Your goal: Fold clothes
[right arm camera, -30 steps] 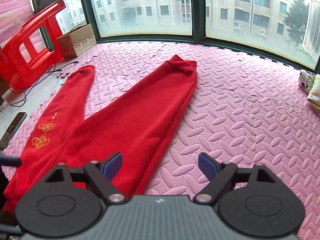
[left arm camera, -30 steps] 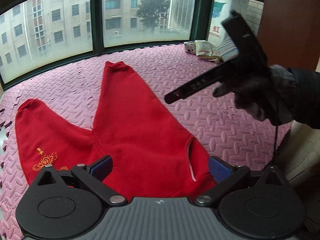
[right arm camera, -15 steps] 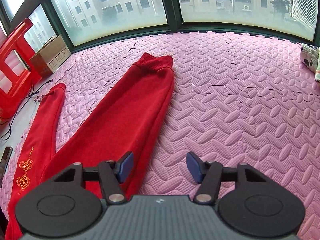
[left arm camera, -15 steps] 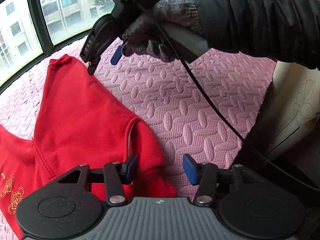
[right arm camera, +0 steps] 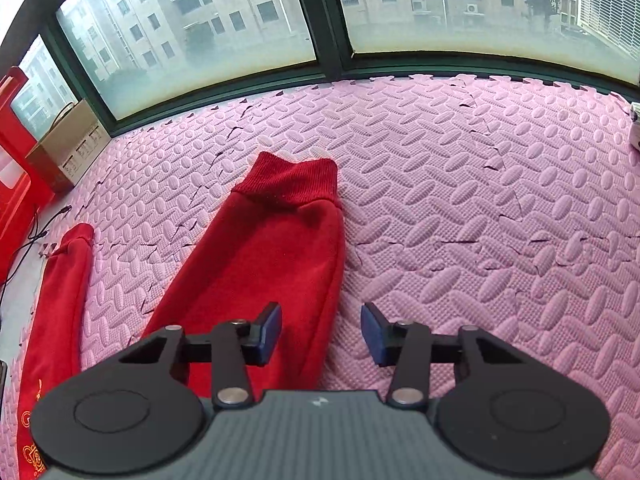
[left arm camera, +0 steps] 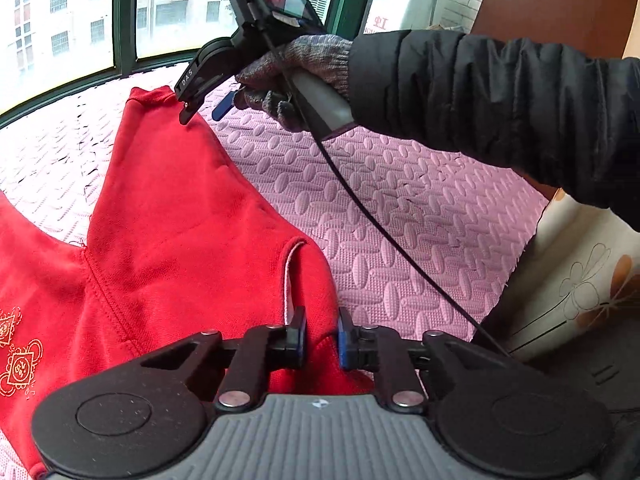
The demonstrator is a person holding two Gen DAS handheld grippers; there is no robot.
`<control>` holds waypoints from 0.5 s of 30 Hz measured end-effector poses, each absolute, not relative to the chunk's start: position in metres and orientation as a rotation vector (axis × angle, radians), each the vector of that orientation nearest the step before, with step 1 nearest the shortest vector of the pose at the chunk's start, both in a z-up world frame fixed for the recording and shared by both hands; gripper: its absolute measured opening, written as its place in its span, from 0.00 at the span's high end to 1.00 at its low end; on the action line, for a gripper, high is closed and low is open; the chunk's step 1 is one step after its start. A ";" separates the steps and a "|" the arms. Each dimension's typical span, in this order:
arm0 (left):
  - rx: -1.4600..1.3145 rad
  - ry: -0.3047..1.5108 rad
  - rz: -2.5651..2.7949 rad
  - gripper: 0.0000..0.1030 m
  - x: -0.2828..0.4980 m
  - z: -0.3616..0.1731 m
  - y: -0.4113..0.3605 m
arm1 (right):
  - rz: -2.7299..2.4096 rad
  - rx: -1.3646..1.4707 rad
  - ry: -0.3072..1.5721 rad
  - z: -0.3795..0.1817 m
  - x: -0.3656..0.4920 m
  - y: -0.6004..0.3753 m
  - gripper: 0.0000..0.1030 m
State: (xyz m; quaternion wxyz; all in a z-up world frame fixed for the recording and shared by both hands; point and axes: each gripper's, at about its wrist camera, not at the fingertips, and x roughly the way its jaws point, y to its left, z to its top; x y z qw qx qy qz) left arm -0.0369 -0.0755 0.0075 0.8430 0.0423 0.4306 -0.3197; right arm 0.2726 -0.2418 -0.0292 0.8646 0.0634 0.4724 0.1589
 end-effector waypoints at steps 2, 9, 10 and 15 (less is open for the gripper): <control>0.067 0.910 -0.682 0.85 -0.036 0.009 -0.072 | 0.320 0.148 0.991 -0.032 0.280 -0.238 0.62; -0.024 0.876 -0.681 0.86 -0.038 0.017 -0.047 | 0.296 0.155 0.993 -0.035 0.298 -0.228 0.73; -0.042 0.872 -0.674 0.86 -0.039 0.018 -0.041 | 0.290 0.162 0.990 -0.035 0.300 -0.227 0.74; -0.127 0.849 -0.635 0.87 -0.046 0.023 -0.014 | 0.258 0.194 0.966 -0.032 0.304 -0.221 0.91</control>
